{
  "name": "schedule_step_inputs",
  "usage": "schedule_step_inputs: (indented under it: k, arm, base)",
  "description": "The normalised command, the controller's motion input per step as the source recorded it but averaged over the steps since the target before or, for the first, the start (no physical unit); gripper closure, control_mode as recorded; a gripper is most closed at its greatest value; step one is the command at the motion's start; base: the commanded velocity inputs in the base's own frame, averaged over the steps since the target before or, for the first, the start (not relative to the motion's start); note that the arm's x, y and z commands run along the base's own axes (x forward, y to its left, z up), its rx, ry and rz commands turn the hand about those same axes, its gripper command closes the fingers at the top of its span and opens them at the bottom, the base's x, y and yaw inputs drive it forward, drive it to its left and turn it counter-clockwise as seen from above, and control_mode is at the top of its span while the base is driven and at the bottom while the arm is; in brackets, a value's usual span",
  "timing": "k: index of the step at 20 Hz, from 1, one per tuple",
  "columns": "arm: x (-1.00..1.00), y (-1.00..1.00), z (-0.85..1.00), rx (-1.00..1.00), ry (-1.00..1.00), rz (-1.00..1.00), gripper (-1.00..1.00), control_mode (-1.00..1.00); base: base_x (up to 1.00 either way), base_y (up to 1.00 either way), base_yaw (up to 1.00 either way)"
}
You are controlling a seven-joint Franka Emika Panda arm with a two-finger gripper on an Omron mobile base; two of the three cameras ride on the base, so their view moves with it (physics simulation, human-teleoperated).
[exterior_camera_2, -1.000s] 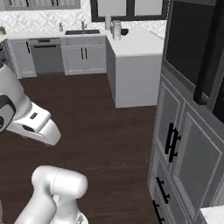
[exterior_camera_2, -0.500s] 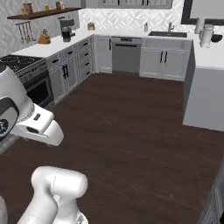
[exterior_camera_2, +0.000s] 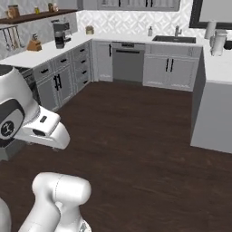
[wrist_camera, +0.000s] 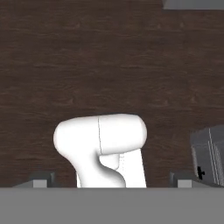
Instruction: Navigate to the stove.
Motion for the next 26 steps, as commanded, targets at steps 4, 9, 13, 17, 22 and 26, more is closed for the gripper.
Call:
schedule_step_inputs:
  k: [4, 9, 13, 17, 22, 26]
  arm:
    - [0.00, 0.00, 0.00, 0.00, 0.00, 0.00, -1.00, 1.00]
    - [0.00, 0.00, 0.00, 0.00, 0.00, 0.00, -1.00, 1.00]
    - [0.00, 0.00, 0.00, 0.00, 0.00, 0.00, -1.00, 1.00]
    - [0.00, 0.00, 0.00, 0.00, 0.00, 0.00, -1.00, 1.00]
    - [0.00, 0.00, 0.00, 0.00, 0.00, 0.00, -1.00, 1.00]
    - [0.00, 0.00, 0.00, 0.00, 0.00, 0.00, -1.00, 1.00]
  base:
    - [1.00, -0.09, 0.00]
    - [1.00, -0.04, 0.00]
    - [1.00, 0.00, 0.37]
    - [1.00, 0.00, 0.71]
    - [1.00, -0.02, 0.77]
    - [1.00, -0.04, 0.75]
